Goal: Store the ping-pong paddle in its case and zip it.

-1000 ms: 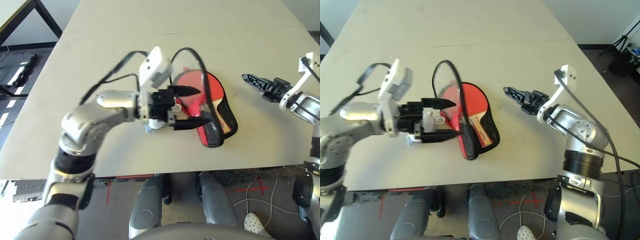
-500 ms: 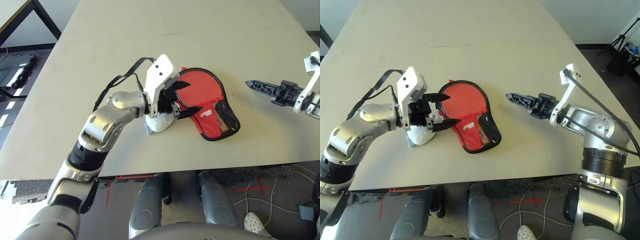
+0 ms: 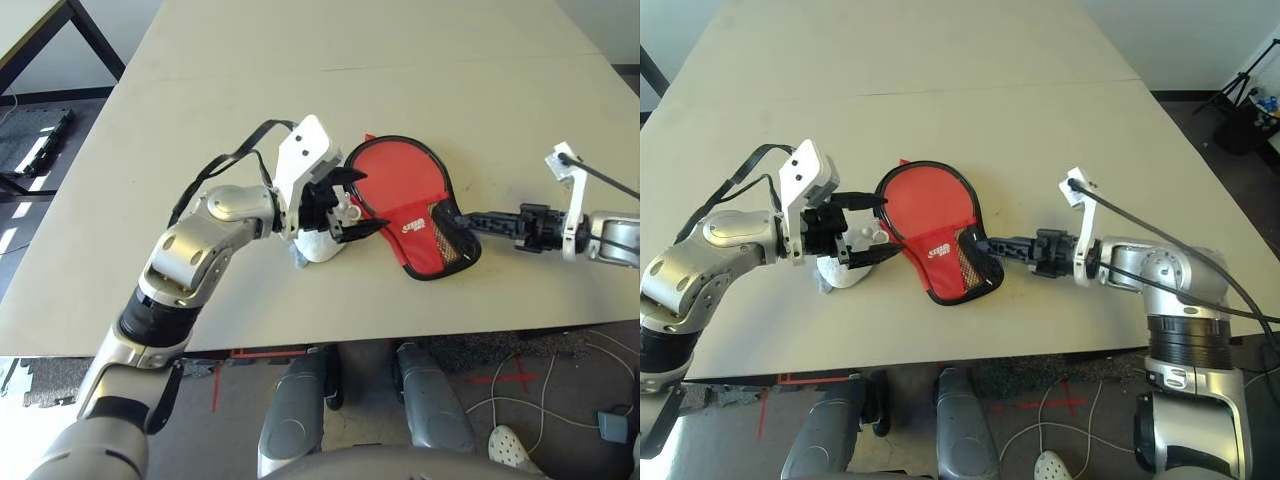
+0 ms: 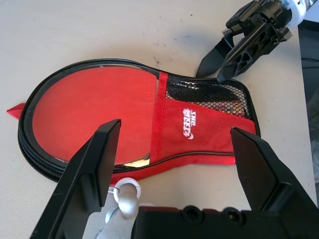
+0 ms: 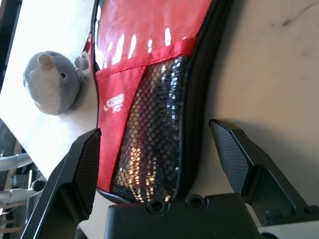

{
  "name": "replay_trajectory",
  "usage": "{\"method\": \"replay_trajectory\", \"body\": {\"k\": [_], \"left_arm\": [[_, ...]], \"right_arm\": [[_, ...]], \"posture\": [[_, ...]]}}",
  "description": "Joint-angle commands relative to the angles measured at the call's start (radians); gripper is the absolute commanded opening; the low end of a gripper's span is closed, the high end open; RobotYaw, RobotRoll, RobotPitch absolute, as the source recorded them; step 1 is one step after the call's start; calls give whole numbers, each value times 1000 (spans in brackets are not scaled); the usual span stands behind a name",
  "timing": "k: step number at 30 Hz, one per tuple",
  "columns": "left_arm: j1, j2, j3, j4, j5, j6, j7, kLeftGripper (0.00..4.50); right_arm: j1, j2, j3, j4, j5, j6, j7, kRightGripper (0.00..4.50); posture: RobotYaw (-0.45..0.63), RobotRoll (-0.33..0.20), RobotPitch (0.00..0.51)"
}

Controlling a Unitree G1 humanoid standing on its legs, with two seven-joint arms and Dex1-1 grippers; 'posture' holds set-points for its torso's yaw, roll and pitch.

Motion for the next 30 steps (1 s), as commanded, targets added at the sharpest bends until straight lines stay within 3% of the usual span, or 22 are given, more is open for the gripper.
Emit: {"method": "replay_trajectory", "body": {"k": [1,13,26,27,30], "left_arm": [[17,9,0,-15,7,5,-9,4500],[15,9,-1,-7,14,1,-12,4500],[9,13,0,-2,29,-3,-30,4500],[8,13,1,-1,30,-3,-32,4500],[8,15,1,0,34,-4,-36,4500]], "right_arm": [[20,27,16,-33,20,36,-20,4463],[4,99,-10,26,-16,87,-141,4463],[-4,103,-54,107,-20,124,-222,347],[-2,103,-55,104,-18,127,-223,102],[4,101,-62,97,-12,140,-224,31]], "posture": [[-37,0,229],[-36,0,230],[-41,0,229],[-42,0,229],[-43,0,231]]}}
